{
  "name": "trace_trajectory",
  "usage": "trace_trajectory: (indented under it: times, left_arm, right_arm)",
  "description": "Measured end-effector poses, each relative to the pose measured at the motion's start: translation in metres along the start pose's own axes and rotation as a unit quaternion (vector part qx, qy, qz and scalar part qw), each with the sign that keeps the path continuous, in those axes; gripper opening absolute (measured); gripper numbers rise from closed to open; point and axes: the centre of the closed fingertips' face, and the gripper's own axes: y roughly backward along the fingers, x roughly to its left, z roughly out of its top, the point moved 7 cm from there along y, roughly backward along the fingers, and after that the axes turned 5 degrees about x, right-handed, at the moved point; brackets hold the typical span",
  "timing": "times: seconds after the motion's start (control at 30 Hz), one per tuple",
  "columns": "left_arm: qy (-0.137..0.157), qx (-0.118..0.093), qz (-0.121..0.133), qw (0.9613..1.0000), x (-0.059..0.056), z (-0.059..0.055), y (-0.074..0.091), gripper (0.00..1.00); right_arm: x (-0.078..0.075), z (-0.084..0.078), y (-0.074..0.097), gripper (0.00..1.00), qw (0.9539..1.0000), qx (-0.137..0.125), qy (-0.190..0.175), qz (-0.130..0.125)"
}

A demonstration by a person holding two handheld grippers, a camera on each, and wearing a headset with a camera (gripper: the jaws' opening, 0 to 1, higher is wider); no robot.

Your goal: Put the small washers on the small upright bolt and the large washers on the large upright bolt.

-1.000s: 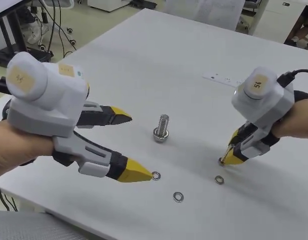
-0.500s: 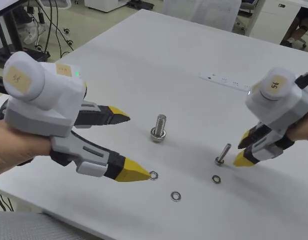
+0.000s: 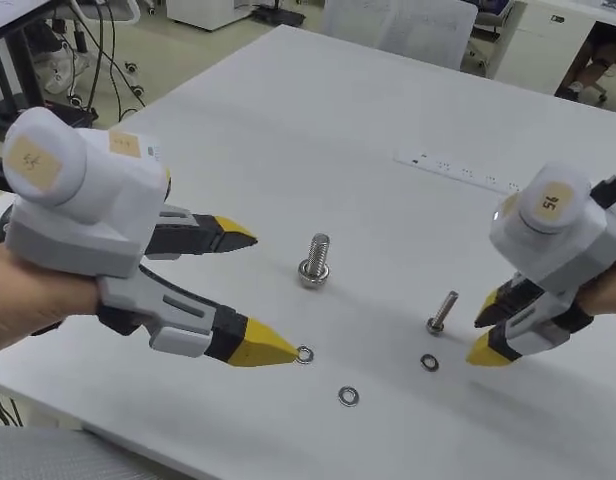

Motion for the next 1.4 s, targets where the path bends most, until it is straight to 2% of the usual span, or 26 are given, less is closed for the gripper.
trace_trajectory:
  times: [0.53,1.0,1.4]
  left_arm:
    - [-0.002,-0.002,0.002,1.0,-0.002,-0.001,0.003,0.79]
    - [-0.001,-0.007,0.006,1.0,-0.003,-0.001,0.006,0.78]
    - [0.002,-0.006,0.007,1.0,-0.003,-0.002,0.006,0.78]
  right_arm:
    - [0.023,0.015,-0.02,0.28,0.9993,0.003,0.024,0.028]
    - [0.019,0.027,-0.028,0.25,0.9986,0.01,0.046,0.023]
    - [0.018,0.027,-0.031,0.21,0.9976,0.023,0.062,0.02]
